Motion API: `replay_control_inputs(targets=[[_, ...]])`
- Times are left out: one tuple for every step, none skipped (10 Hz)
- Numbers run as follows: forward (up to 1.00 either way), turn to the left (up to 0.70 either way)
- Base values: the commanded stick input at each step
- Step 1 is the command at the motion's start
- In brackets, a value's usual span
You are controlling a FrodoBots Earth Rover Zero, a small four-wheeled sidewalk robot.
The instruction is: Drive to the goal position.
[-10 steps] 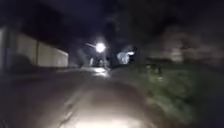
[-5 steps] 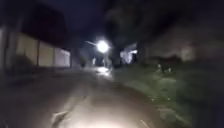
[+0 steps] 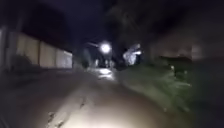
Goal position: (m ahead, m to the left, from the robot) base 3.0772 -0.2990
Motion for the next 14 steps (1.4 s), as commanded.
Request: replay_control_inputs(targets=[[0.70,0.00],[0.70,0.00],[0.70,0.00],[0.70,0.00],[0.70,0.00],[0.70,0.00],[0.70,0.00],[0.70,0.00],[0.70,0.00],[0.70,0.00],[0.70,0.00],[0.70,0.00],[0.70,0.00],[0.70,0.00]])
